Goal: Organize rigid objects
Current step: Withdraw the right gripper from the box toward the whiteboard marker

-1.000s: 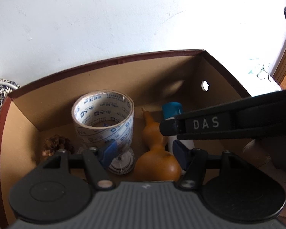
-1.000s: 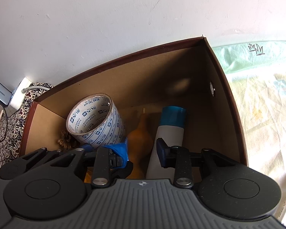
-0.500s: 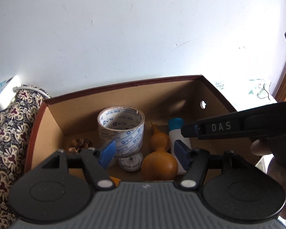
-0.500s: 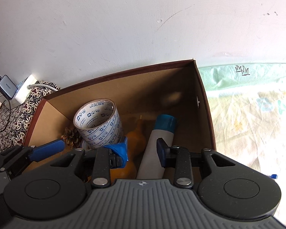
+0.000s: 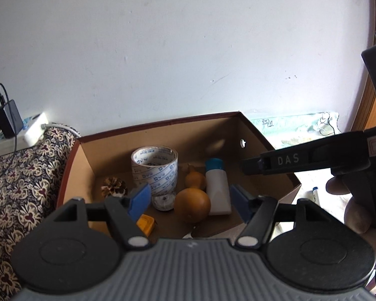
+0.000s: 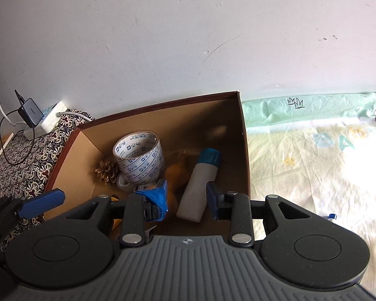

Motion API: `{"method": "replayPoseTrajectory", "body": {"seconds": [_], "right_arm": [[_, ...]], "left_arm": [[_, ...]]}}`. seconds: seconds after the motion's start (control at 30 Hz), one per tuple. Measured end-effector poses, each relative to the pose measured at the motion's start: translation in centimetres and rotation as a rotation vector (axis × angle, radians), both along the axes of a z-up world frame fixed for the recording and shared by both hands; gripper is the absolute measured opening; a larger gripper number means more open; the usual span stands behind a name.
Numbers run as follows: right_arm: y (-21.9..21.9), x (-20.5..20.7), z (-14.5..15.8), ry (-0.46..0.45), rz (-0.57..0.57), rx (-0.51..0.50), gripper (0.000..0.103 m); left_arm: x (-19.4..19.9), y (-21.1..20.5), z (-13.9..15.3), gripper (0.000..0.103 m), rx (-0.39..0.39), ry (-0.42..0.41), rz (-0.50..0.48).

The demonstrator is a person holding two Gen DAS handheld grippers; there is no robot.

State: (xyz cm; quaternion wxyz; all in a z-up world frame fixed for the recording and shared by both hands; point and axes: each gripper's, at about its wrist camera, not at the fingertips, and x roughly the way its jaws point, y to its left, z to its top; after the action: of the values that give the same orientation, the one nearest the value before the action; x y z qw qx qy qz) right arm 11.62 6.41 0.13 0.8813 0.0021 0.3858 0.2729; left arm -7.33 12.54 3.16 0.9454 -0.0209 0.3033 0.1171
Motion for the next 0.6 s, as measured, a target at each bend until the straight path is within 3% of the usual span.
{"method": "replayPoseTrajectory", "body": {"seconds": [0.6], "right_arm": [[-4.6, -3.8, -0.6, -0.061, -0.045, -0.058, 0.018]], "left_arm": [[-3.1, -4.6, -0.2, 0.071, -0.04, 0.001, -0.096]]}}
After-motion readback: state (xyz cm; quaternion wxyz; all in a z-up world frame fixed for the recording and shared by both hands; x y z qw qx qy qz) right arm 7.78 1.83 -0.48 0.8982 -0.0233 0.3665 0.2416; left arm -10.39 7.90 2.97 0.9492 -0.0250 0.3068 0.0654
